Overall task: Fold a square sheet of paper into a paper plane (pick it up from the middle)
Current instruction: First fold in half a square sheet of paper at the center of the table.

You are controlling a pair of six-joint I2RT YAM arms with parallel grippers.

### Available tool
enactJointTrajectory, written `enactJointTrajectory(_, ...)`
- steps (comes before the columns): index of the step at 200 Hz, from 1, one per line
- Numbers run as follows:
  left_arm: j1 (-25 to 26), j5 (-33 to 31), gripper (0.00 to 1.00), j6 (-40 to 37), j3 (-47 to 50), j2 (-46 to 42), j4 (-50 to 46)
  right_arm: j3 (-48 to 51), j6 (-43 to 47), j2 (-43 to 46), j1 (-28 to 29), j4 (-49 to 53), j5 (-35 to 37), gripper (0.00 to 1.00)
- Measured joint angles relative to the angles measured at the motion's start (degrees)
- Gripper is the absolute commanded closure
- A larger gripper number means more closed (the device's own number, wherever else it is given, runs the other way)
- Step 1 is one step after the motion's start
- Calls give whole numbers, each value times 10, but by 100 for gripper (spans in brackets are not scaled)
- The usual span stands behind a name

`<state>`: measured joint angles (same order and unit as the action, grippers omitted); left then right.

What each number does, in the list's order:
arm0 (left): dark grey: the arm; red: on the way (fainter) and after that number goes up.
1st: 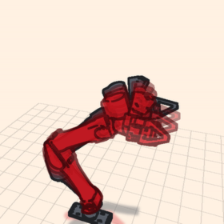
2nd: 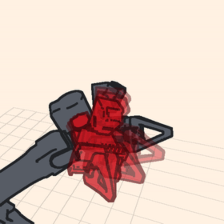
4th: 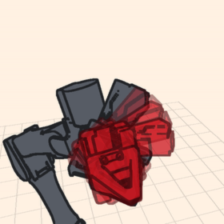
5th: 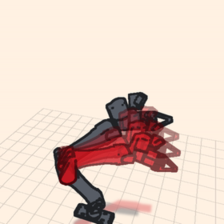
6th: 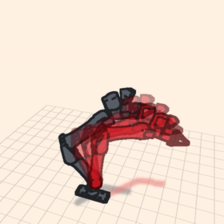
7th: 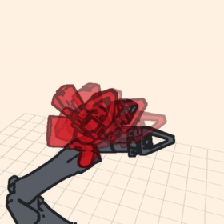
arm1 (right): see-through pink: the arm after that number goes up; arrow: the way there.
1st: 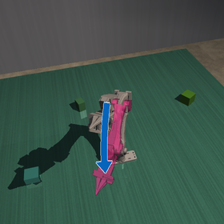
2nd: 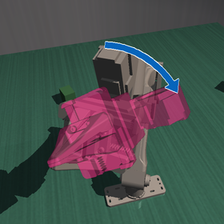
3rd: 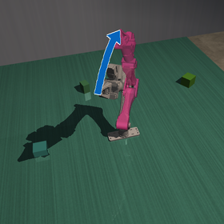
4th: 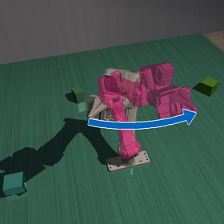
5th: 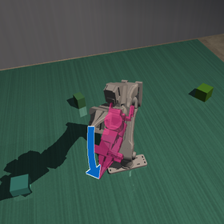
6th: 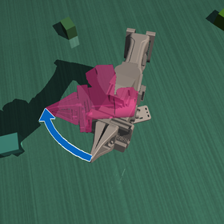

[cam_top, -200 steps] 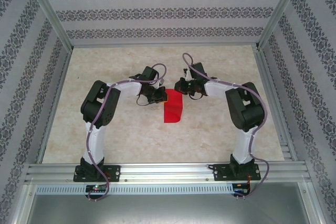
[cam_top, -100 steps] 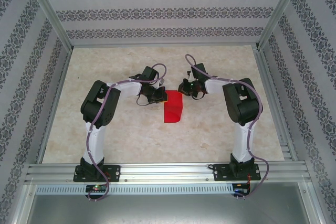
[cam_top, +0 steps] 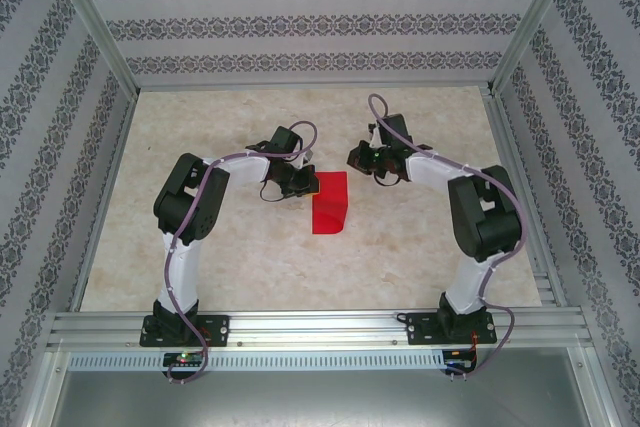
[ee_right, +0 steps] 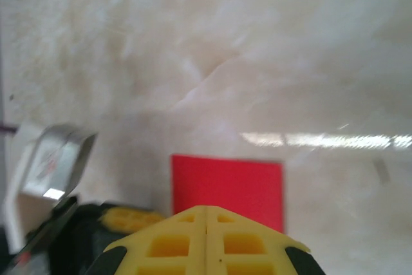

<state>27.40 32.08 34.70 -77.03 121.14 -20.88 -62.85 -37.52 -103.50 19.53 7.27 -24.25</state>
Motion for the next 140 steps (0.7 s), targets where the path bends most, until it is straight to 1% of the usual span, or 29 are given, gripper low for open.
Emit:
enactJointTrajectory(17, 0, 0, 100, 0, 0, 0, 0, 29, -9, 16, 24, -10, -10, 98)
enactJointTrajectory(52, 0, 0, 100, 0, 0, 0, 0, 94, -33, 16, 59, -20, -31, 98)
enactJointTrajectory(82, 0, 0, 100, 0, 0, 0, 0, 116, -43, 11, 59, -28, -46, 98)
enactJointTrajectory(140, 0, 0, 100, 0, 3, -1, 3, 129, -46, 5, 60, -44, -60, 98)
